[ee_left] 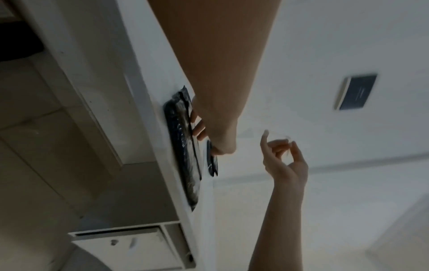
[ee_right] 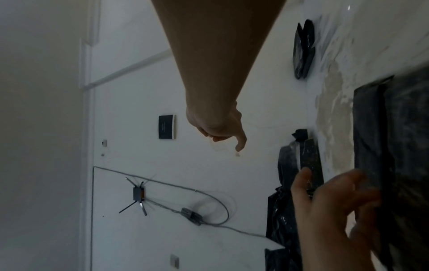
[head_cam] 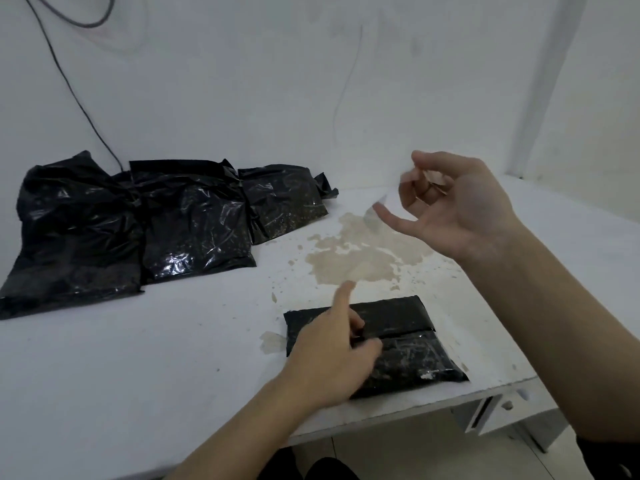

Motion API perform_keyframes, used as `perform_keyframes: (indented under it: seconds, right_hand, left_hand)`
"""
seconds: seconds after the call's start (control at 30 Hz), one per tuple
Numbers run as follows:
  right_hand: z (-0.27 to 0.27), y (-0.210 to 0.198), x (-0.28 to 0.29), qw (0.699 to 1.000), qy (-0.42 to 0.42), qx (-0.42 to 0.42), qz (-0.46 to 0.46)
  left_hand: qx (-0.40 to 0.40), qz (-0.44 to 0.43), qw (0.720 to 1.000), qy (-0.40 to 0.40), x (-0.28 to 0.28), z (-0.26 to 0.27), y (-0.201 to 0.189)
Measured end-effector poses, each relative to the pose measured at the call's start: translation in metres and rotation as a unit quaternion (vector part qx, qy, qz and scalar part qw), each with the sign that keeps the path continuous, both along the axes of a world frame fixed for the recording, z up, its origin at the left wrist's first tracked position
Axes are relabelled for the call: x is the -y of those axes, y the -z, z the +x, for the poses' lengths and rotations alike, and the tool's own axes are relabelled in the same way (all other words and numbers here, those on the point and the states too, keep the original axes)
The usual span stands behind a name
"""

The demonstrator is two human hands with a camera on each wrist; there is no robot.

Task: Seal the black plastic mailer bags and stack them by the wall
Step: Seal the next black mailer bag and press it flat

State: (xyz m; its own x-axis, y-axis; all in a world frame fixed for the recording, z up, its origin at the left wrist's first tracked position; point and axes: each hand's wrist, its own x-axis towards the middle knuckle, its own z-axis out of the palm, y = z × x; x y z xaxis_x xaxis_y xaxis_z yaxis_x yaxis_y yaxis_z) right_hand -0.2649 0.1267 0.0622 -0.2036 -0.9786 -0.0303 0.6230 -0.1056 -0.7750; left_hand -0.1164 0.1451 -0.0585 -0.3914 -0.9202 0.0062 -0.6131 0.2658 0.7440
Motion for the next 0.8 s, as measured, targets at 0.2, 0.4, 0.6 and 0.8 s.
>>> perform_keyframes:
  seconds: [0.2, 0.4, 0.6, 0.8]
  right_hand:
    - [0.026, -0.008, -0.004, 0.998, -0.063, 0.006, -0.004]
    - [0.040, -0.012, -0.005, 0.996, -0.088, 0.004, -0.002]
    - [0.046, -0.011, -0.004, 0.996, -0.086, -0.005, 0.009]
    - [0.046, -0.009, -0.002, 0.996, -0.088, -0.005, 0.015]
  left_hand:
    - [-0.464, 0.289, 0.810, -0.213, 0.025, 0.030, -0.010]
    - [-0.517, 0.355, 0.754, -0.193, 0.032, 0.045, -0.004]
    - [-0.522, 0.363, 0.753, -0.171, 0.030, 0.048, -0.002]
    - [-0.515, 0.358, 0.763, -0.159, 0.027, 0.047, -0.004]
